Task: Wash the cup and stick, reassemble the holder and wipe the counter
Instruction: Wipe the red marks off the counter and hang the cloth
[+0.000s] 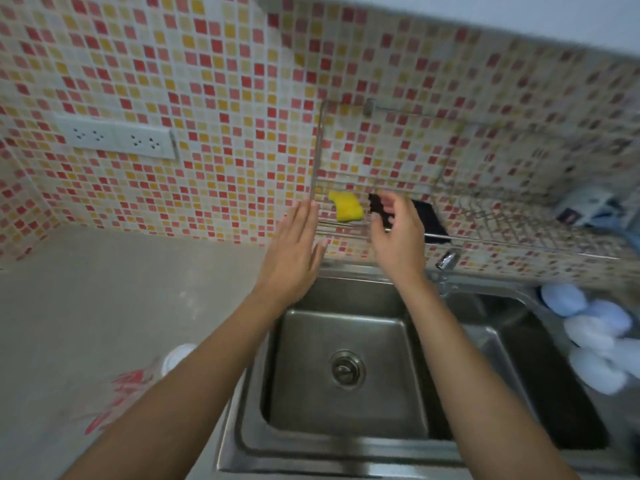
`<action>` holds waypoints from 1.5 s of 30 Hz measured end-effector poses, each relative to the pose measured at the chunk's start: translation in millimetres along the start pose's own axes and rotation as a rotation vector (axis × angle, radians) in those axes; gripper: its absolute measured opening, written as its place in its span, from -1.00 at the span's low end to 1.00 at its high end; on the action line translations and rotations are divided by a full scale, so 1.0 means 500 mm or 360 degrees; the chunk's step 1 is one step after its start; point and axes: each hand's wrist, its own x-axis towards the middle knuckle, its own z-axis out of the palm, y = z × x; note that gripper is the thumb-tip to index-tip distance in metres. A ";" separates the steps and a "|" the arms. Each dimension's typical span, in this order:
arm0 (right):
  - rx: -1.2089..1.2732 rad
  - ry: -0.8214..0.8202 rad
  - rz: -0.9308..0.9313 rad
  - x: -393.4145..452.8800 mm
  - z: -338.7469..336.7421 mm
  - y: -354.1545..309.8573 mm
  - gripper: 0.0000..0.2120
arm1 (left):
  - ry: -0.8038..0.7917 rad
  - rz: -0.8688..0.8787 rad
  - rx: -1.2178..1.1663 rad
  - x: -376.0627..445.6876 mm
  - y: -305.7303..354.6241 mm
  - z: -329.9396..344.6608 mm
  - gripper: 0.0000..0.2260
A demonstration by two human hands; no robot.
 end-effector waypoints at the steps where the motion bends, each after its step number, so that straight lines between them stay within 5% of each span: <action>1: -0.0065 -0.0020 0.0027 0.030 -0.006 0.018 -0.67 | -0.0063 0.0049 0.0062 0.029 0.021 0.021 -0.44; 6: -0.0570 -0.0631 0.0550 0.144 -0.004 0.119 -0.37 | -0.0312 0.0039 0.0464 0.101 0.055 0.097 -0.38; 9: -0.0786 -0.0930 0.0883 0.178 0.014 0.148 -0.01 | -0.0277 -0.0014 0.0584 0.101 0.047 0.127 -0.36; 11: -0.0856 -0.1001 0.0971 0.192 0.027 0.152 0.05 | -0.0203 -0.0037 0.0553 0.100 0.045 0.141 -0.34; 17: -0.1075 -0.1072 0.0956 0.219 0.070 0.172 -0.41 | -0.0179 -0.0048 0.0570 0.103 0.041 0.150 -0.29; 22: -0.1342 -0.0910 0.0450 0.209 0.031 0.167 -0.82 | -0.0192 -0.0075 0.0554 0.106 0.050 0.144 -0.28; 25: -0.1125 -0.0578 0.0400 0.200 0.006 0.187 -0.83 | -0.0231 -0.0131 0.0559 0.104 0.056 0.140 -0.28; 29: -0.0276 -0.0098 0.0492 0.189 -0.011 0.200 -0.80 | -0.0340 -0.0183 0.0588 0.105 0.066 0.129 -0.27; 34: 0.0534 0.0108 0.0515 0.143 -0.080 0.139 -0.87 | -0.0193 -0.0093 0.0097 -0.002 0.061 0.071 -0.32; 40: 0.0859 -0.0160 0.0485 -0.062 -0.071 0.022 -0.73 | 0.0088 -0.0543 0.0084 -0.248 -0.074 0.003 -0.33; 45: 0.0675 -0.0825 0.0591 -0.272 0.087 -0.004 -0.72 | 0.0158 -0.1020 -0.0215 -0.378 -0.194 -0.027 -0.16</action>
